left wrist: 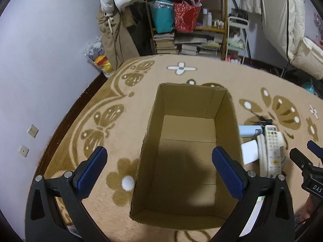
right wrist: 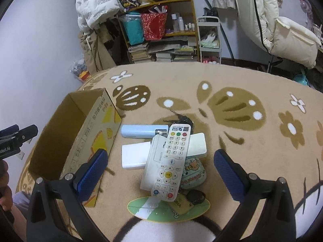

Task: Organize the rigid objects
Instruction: 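Clamp the box wall with the left tool while the right tool grasps the white remote, then carry the white remote into the box with the right tool and release it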

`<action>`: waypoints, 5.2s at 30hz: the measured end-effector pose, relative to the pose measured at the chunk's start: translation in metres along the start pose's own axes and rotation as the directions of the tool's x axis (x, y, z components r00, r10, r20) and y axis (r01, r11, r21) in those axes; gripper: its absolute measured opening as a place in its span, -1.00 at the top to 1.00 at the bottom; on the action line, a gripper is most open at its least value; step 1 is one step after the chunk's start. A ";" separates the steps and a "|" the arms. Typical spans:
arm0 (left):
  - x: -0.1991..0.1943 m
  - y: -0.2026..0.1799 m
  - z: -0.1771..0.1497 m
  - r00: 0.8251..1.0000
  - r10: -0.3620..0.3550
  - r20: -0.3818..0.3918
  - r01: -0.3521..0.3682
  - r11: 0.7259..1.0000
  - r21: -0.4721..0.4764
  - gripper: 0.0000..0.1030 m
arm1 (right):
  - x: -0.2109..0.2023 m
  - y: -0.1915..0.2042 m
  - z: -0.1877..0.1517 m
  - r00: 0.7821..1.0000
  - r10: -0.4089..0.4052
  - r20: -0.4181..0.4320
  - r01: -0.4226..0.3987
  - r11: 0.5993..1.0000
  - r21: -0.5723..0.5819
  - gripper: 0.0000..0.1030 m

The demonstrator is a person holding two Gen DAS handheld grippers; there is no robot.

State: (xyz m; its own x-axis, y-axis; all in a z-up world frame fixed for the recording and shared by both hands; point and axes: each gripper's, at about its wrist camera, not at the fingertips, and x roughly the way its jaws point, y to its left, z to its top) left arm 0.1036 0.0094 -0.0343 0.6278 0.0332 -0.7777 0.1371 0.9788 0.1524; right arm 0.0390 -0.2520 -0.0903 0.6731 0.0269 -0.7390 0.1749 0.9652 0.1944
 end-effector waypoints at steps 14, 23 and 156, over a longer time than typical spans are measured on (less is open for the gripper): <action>0.055 0.021 0.005 0.983 0.098 -0.158 -0.088 0.993 0.073 -0.99 | 0.056 -0.012 0.001 0.994 -0.019 -0.106 0.024 0.999 0.046 -1.00; 0.084 0.029 -0.003 0.958 0.109 -0.265 -0.086 0.992 0.096 -0.76 | 0.075 -0.019 -0.009 0.987 -0.040 -0.156 0.048 0.998 0.046 -0.82; 0.103 0.024 -0.017 0.931 0.033 -0.363 -0.007 0.997 0.072 0.74 | 0.028 0.020 0.013 0.998 0.057 -0.039 -0.057 0.998 0.012 -0.84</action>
State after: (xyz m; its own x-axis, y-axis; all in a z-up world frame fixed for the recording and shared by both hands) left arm 0.1581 0.0402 -0.1212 0.3110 0.1366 -0.9406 0.1876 0.9613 0.2016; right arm 0.0707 -0.2352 -0.0983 0.6532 0.0923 -0.7515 0.1454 0.9588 0.2441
